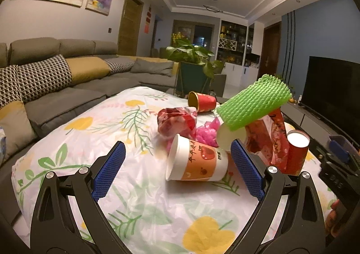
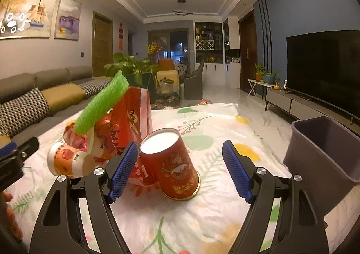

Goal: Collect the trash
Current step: 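Reach the right gripper to the tall red can and close on it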

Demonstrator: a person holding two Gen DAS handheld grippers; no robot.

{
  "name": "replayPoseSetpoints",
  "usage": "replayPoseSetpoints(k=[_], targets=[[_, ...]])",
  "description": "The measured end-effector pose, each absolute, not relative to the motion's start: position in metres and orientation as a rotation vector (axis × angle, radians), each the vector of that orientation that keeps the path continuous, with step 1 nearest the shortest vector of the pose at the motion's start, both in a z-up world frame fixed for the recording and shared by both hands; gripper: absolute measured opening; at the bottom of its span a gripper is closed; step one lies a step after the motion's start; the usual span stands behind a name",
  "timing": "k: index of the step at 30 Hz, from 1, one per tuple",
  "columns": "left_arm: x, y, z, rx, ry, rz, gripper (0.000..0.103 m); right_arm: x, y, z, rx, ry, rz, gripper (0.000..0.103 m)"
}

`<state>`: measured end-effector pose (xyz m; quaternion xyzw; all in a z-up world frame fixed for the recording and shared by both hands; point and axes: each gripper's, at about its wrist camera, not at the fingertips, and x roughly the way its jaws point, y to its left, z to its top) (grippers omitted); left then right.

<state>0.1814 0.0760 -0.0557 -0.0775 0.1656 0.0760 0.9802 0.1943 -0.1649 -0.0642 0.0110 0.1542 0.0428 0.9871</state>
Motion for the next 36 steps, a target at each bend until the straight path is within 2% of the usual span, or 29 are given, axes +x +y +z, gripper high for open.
replayPoseSetpoints(k=[17,20,23,36], targets=[[0.206,0.071,-0.055,-0.152,0.326,0.104,0.093,0.233,-0.137,-0.074,-0.071,0.358,0.099,0.072],[0.209,0.070,-0.055,-0.159,0.330,0.091,0.093,0.239,-0.138,-0.076,-0.058,0.386,0.111,0.068],[0.211,0.067,-0.054,-0.152,0.329,0.078,0.093,0.245,-0.140,-0.077,-0.039,0.410,0.121,0.059],[0.233,0.053,-0.049,-0.114,0.317,-0.014,0.093,0.234,-0.161,-0.065,0.049,0.366,0.117,0.058]])
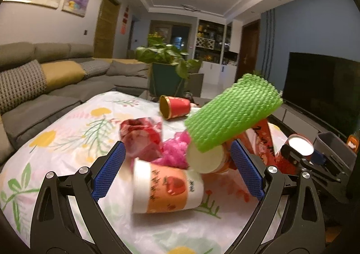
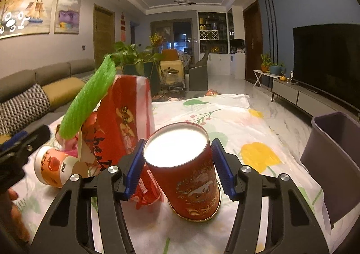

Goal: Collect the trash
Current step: 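Reach the right gripper to the tall red can and close on it, then grasp the green foam sleeve with the left gripper, then carry the red can in the right gripper while the left carries the green sleeve to the bin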

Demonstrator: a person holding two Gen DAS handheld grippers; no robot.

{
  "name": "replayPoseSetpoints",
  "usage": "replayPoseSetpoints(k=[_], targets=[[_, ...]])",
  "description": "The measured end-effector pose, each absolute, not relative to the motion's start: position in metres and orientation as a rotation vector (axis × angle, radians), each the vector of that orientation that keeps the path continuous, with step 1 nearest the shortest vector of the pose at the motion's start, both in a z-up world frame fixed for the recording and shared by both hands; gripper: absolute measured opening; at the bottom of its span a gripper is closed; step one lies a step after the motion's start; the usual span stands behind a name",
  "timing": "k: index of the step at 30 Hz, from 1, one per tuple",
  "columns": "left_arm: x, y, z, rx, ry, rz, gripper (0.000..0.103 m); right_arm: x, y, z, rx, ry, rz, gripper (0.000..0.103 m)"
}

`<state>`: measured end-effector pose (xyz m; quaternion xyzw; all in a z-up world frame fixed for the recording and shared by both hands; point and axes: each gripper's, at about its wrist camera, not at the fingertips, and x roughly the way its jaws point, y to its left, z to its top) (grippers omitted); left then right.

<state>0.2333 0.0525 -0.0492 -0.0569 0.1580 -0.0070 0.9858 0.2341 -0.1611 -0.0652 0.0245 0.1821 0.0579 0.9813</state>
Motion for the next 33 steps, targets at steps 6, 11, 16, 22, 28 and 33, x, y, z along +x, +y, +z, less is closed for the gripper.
replayPoseSetpoints(k=[6,11,16,22,28,33], targets=[[0.258,0.040,-0.044,-0.093,0.323,-0.087,0.093,0.227,-0.173,-0.060,0.074,0.347,0.119,0.058],[0.272,0.025,-0.042,-0.019,0.331,-0.153,0.083,0.223,-0.177,-0.059,0.078,0.338,0.123,0.058],[0.282,0.023,-0.047,-0.025,0.377,-0.218,0.040,0.220,-0.178,-0.061,0.084,0.335,0.128,0.058],[0.285,0.031,-0.049,-0.080,0.396,-0.253,0.008,0.220,-0.179,-0.061,0.085,0.335,0.130,0.058],[0.277,0.039,-0.045,-0.134,0.374,-0.245,0.006,0.216,-0.181,-0.058,0.084,0.322,0.130,0.058],[0.260,0.047,-0.038,-0.154,0.345,-0.211,0.005,0.212,-0.186,-0.056,0.085,0.313,0.124,0.057]])
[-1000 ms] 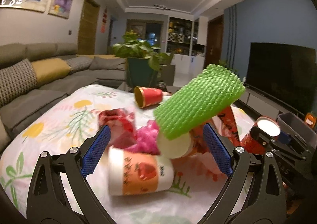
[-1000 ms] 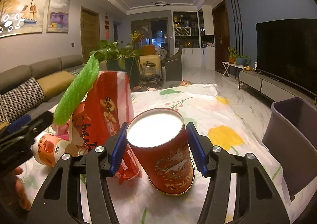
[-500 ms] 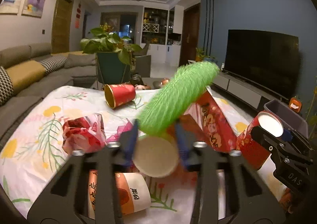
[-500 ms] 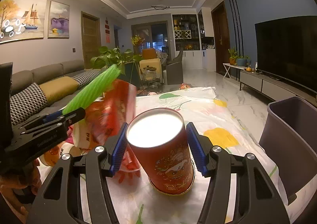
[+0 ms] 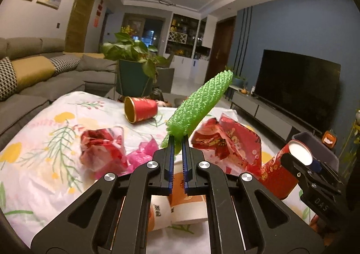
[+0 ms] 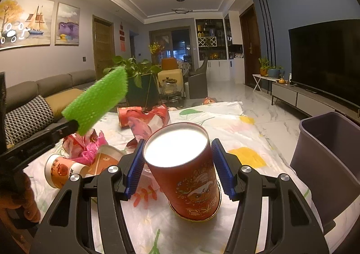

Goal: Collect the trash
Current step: 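Carry the red can in the right gripper while the left carries the green sleeve to the bin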

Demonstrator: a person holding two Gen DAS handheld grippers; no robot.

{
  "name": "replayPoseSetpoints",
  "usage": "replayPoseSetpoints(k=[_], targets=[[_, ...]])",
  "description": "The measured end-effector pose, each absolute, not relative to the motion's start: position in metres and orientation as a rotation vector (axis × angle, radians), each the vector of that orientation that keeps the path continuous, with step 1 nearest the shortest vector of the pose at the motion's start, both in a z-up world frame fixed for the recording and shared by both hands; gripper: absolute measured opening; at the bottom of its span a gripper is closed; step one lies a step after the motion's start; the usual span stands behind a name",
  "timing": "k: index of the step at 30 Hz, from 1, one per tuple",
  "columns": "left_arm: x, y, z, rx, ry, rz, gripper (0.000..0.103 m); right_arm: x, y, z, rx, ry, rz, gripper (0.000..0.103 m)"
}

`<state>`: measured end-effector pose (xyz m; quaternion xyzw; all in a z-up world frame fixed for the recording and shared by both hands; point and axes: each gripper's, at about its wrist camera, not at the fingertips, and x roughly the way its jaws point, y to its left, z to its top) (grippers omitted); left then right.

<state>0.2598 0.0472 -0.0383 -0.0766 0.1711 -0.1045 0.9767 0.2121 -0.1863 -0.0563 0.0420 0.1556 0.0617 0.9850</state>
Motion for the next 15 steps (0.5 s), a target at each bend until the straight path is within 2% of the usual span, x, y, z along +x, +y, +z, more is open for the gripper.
replayPoseSetpoints(k=[15], targets=[[0.218,0.031,-0.014,-0.151,0.294,-0.232,0.005,0.188,-0.202,-0.040,0.098,0.268,0.098,0.057]])
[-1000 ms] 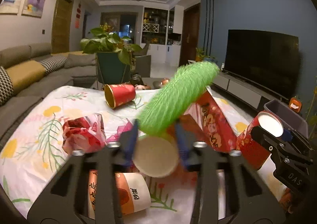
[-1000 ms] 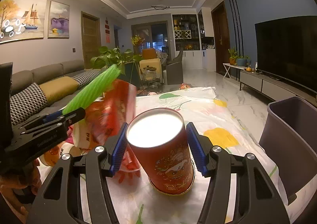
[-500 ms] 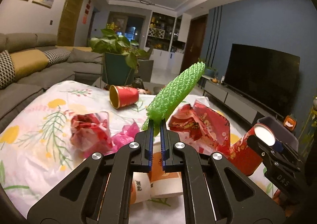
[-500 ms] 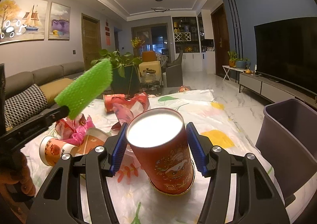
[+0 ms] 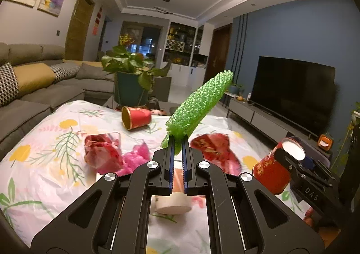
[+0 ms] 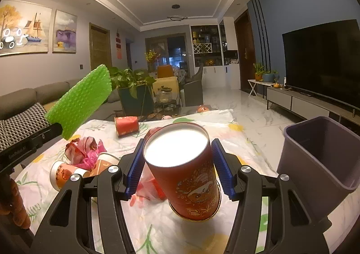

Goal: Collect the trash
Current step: 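Carry the red can in the right gripper while the left carries the green sleeve to the bin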

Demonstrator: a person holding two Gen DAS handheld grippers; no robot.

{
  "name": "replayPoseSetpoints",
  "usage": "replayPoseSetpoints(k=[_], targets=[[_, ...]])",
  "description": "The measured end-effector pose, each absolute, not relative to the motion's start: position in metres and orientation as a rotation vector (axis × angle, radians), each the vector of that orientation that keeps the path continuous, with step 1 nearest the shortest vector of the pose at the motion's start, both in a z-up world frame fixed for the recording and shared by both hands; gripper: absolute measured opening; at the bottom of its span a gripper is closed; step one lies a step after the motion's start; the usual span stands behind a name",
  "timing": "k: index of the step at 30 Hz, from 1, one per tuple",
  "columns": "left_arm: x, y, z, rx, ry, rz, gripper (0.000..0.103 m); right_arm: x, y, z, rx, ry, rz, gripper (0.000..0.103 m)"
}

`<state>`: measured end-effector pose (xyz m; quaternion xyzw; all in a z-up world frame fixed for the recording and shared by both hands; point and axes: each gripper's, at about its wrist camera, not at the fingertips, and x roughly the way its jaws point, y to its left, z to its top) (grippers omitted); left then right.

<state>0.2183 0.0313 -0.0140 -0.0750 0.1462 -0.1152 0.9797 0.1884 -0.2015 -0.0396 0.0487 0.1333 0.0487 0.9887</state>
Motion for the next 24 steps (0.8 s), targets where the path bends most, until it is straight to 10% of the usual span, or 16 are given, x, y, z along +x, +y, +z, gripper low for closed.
replayPoseSetpoints(k=[24], targets=[[0.215,-0.109,0.021,-0.084,0.264,-0.486,0.005,0.145,-0.299,0.008,0.082,0.169,-0.055,0.057]])
